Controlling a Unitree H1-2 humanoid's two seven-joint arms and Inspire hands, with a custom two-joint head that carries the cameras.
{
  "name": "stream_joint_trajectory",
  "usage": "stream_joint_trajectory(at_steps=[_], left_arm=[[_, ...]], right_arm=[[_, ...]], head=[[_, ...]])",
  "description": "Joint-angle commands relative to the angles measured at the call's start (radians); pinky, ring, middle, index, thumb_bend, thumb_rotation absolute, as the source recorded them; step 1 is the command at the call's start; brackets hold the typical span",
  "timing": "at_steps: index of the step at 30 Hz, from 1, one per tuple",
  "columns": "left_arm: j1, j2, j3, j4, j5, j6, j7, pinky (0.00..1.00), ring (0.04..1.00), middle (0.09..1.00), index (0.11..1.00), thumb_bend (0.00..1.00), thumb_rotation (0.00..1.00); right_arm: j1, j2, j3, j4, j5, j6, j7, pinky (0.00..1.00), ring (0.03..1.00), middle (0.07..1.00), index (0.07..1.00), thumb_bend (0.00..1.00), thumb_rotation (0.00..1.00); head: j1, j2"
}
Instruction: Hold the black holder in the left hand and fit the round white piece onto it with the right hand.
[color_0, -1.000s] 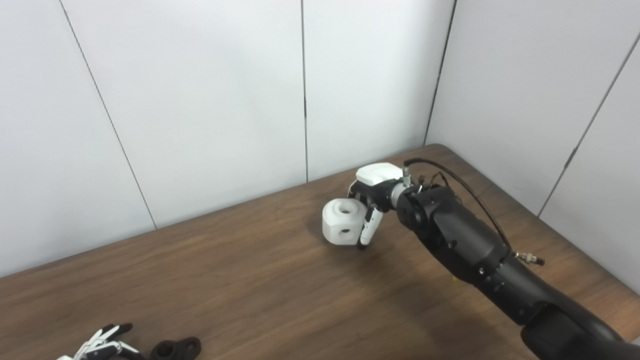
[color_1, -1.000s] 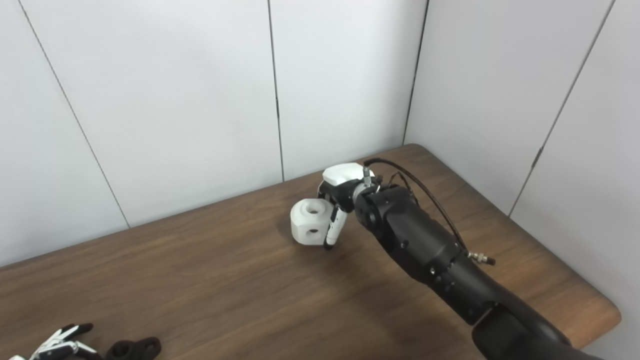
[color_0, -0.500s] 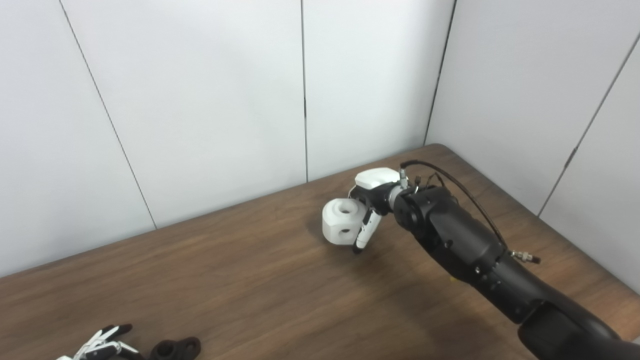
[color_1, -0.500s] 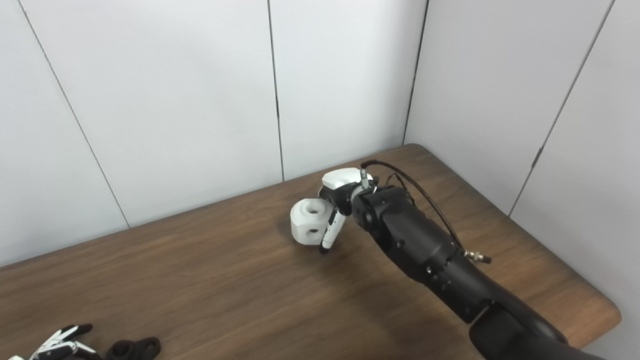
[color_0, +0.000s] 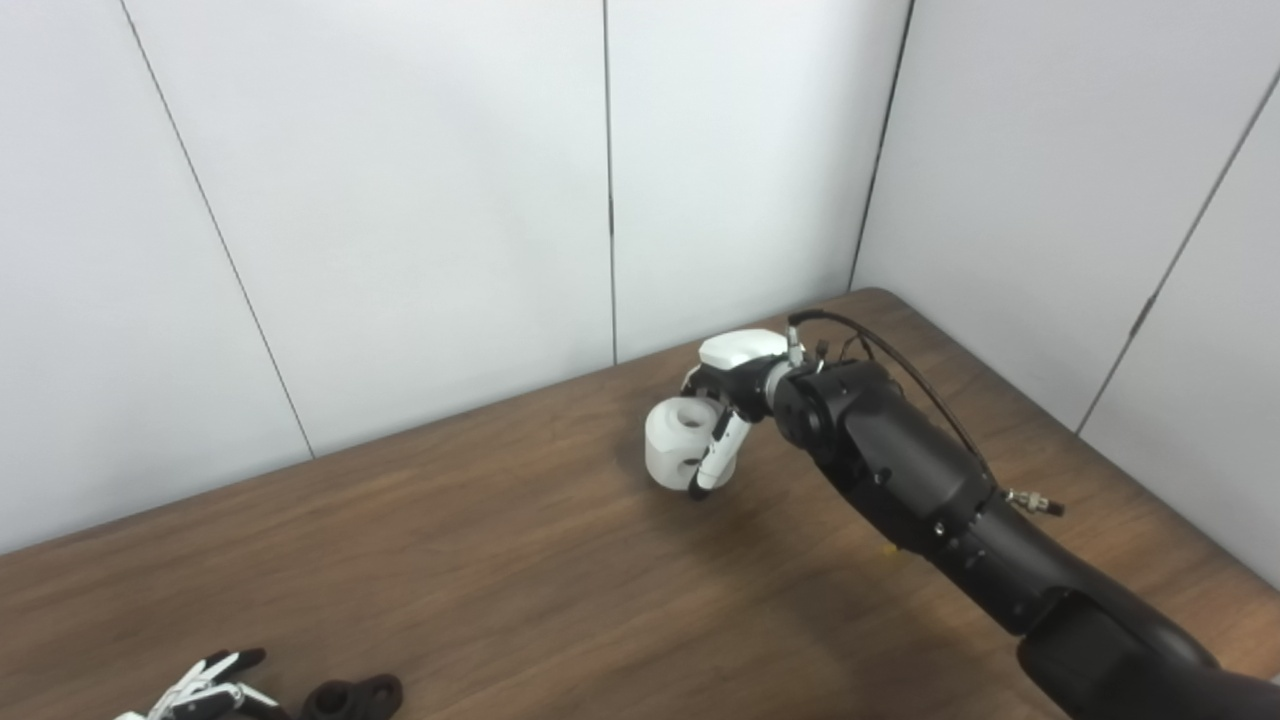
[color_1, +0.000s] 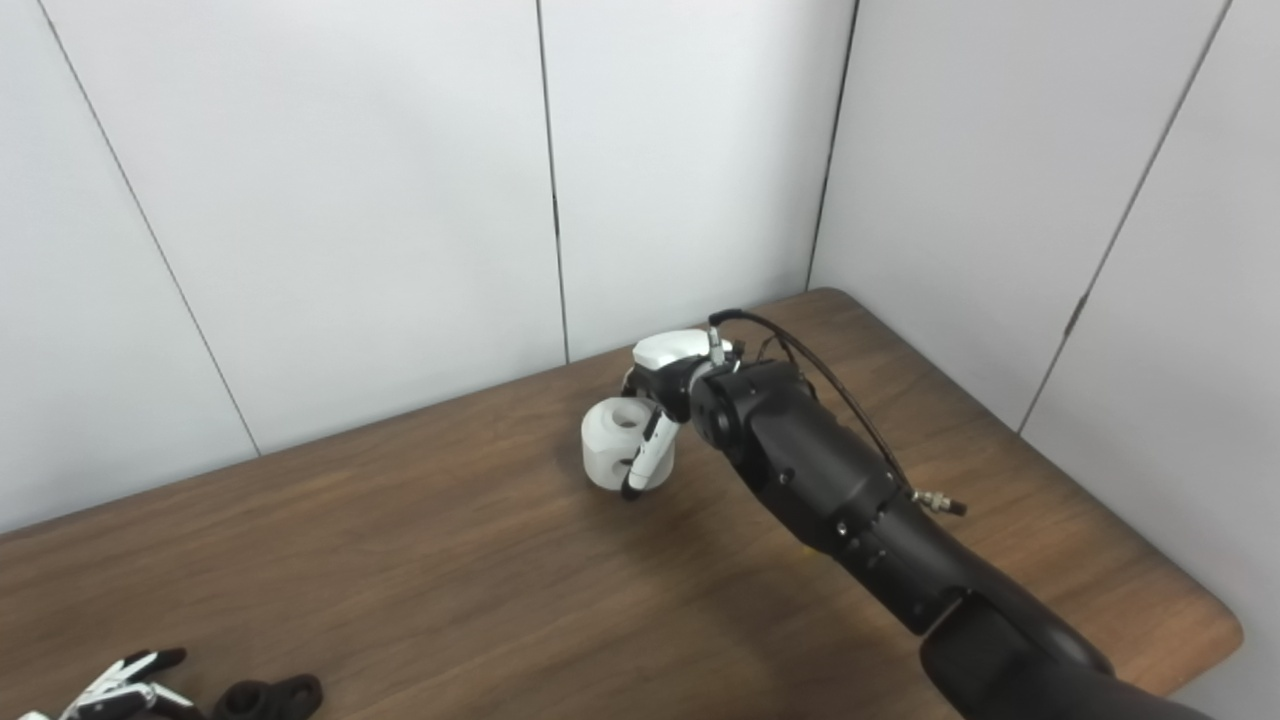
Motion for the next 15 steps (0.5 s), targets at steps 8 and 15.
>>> stream_joint_trajectory(at_steps=[8,15], left_arm=[[0.020,0.012,-0.012,-0.009,0.004,0.016,-0.020,0.93,0.947,0.871,0.483,0.51,0.03],[0.026,0.018,-0.008,-0.023,-0.004,0.015,-0.025,0.93,0.949,0.872,0.483,0.51,0.03]], right_arm=[[-0.067,-0.023,0.003,-0.026,-0.023,-0.001,0.000,0.66,0.765,0.817,0.857,1.00,0.43],[-0.061,-0.016,0.021,0.021,-0.023,-0.004,-0.022,0.51,0.595,0.636,0.641,1.00,0.41]], head=[[0.000,0.007],[0.001,0.014]])
